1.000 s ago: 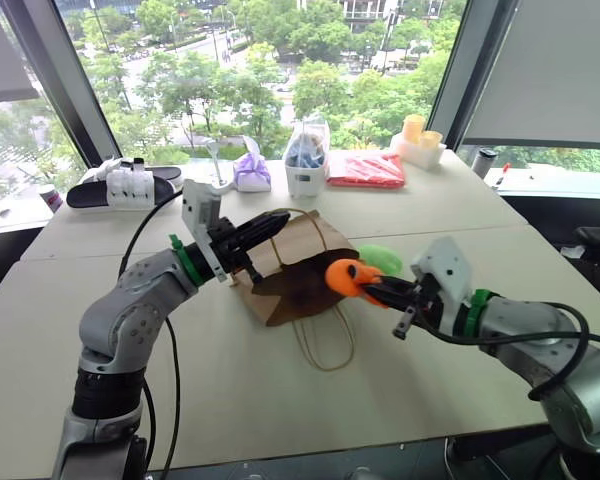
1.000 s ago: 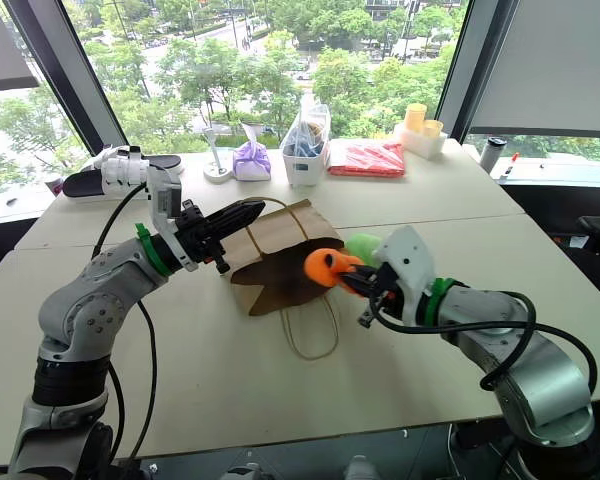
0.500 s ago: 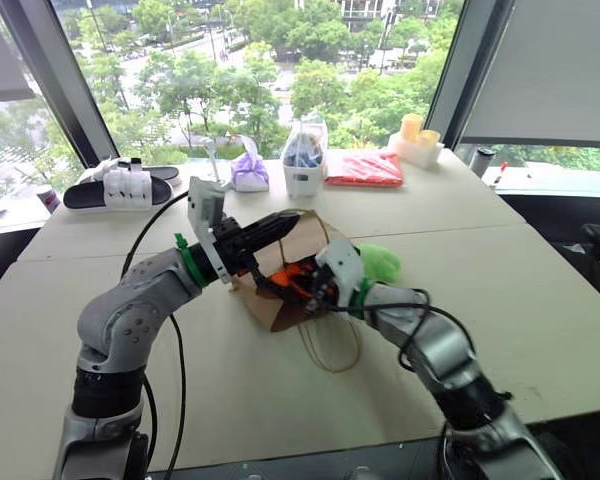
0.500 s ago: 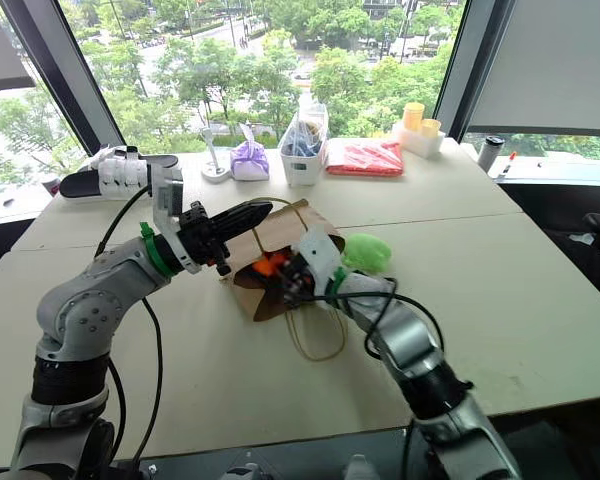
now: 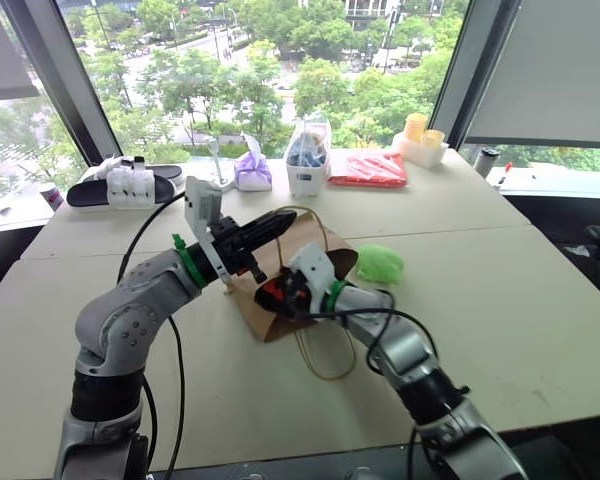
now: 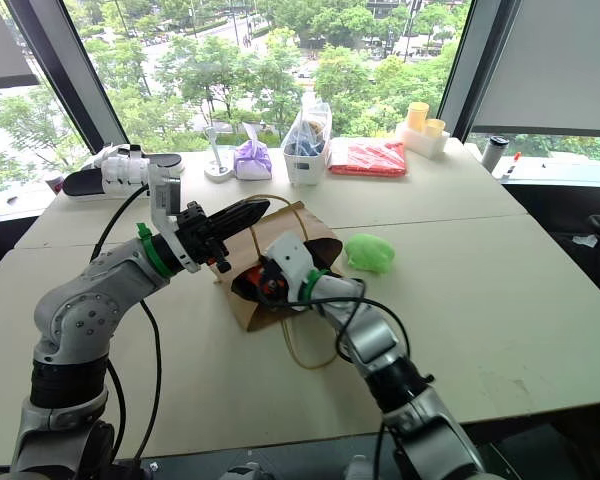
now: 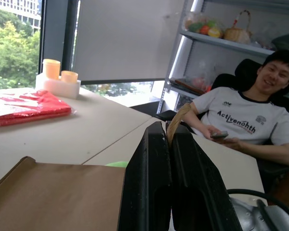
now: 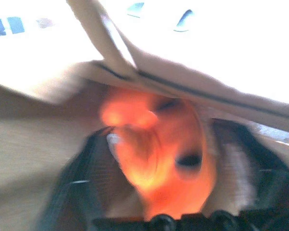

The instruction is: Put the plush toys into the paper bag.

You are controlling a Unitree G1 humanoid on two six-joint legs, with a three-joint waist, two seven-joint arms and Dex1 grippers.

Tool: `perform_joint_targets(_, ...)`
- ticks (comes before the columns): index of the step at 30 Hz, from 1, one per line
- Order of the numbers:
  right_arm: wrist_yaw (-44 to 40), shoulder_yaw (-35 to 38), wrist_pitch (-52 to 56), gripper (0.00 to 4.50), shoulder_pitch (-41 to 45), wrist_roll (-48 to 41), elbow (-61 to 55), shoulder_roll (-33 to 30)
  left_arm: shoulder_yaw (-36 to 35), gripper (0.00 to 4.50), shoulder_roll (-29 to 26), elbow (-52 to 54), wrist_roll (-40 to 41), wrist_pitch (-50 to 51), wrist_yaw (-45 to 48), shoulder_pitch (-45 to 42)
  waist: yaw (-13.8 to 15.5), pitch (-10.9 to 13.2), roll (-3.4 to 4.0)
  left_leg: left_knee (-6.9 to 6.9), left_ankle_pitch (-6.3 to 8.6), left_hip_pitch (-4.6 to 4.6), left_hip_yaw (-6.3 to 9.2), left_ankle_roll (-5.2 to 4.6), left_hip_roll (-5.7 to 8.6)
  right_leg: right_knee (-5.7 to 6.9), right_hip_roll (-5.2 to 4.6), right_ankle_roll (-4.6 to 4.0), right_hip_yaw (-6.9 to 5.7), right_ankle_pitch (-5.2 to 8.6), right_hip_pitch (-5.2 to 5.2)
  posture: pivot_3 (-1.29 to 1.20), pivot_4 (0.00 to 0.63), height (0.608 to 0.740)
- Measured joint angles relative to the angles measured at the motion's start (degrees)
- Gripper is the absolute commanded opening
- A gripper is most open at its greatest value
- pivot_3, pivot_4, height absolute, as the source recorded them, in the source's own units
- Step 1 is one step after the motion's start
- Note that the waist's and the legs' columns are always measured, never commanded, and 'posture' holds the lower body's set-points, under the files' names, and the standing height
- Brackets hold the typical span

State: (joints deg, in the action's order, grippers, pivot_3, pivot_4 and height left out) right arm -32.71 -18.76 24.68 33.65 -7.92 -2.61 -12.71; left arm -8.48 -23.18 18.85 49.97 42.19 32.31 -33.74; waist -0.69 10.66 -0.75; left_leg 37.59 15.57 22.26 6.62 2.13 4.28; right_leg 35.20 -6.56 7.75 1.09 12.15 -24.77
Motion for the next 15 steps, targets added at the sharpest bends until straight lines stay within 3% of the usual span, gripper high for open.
perform_joint_targets(3, -3.04, 5.20, 9.14, 3.55, -4.23, -4.84, -15.01, -8.35, 0.03, 0.00, -0.56, -0.44, -0.72, -0.45, 0.44, 0.15, 0.07, 0.00, 0.00, 0.00, 0.14, 0.06, 0.00, -0.24, 0.00, -0.04, -0.01, 0.00, -0.01, 0.00, -0.01, 0.00, 0.150, 0.740)
perform_joint_targets(7, -4.11, 18.63, 20.73, 3.55, -6.02, -14.06, -29.03, -16.16, 0.17, 0.00, -0.88, -1.37, -1.30, -1.08, 1.67, 0.17, -0.10, 0.00, 0.01, -0.01, 0.18, 0.00, -0.03, -0.32, -0.04, 0.00, 0.04, -0.01, -0.01, 0.00, 0.00, 0.00, 0.150, 0.740)
perform_joint_targets(11, -2.78, 24.96, 24.52, 3.55, -7.05, -15.42, -30.53, -21.79, 0.19, 0.00, -1.27, -3.13, -2.25, -1.84, 2.67, 0.07, 0.02, 0.00, 0.01, -0.01, 0.18, -0.05, -0.17, -0.33, -0.04, -0.01, 0.05, -0.02, -0.01, 0.01, 0.07, 0.00, 0.150, 0.740)
perform_joint_targets(15, -0.01, 22.76, 20.11, 3.55, -7.64, -9.69, -20.58, -23.29, 0.23, 0.00, -1.42, -4.02, -3.03, -2.73, 3.54, -0.12, -0.04, -0.01, -0.01, 0.01, 0.18, -0.06, -0.22, -0.32, -0.04, -0.03, 0.04, -0.01, 0.00, 0.00, 0.10, 0.00, 0.150, 0.740)
